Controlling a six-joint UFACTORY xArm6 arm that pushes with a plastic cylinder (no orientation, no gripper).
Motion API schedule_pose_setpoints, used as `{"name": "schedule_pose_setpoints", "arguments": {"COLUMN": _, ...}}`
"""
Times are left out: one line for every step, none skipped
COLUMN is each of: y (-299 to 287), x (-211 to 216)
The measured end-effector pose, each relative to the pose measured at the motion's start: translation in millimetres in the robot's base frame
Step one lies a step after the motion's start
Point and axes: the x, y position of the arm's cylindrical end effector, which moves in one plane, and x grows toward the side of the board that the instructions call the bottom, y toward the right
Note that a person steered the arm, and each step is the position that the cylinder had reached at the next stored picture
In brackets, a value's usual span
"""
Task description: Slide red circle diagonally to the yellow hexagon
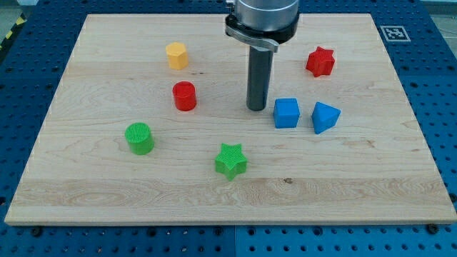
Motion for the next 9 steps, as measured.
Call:
{"name": "schedule_pose_setpoints", "arguments": {"y": 5, "x": 4}}
{"name": "schedule_pose_setpoints", "arguments": {"y": 11, "x": 5}}
{"name": "schedule_pose_setpoints", "arguments": {"y": 22, "x": 5}}
{"name": "schedule_pose_setpoints", "arguments": {"y": 17, "x": 5}}
{"name": "schedule_pose_setpoints", "arguments": {"y": 6, "x": 5}}
{"name": "schedule_pose_setpoints", "arguments": {"y": -16, "x": 7}}
{"name": "schedule_pose_setpoints", "arguments": {"y": -51, "x": 30}}
{"name": "schedule_pose_setpoints", "arguments": {"y": -96, "x": 46}}
{"name": "schedule_pose_setpoints", "arguments": {"y": -149, "x": 44}}
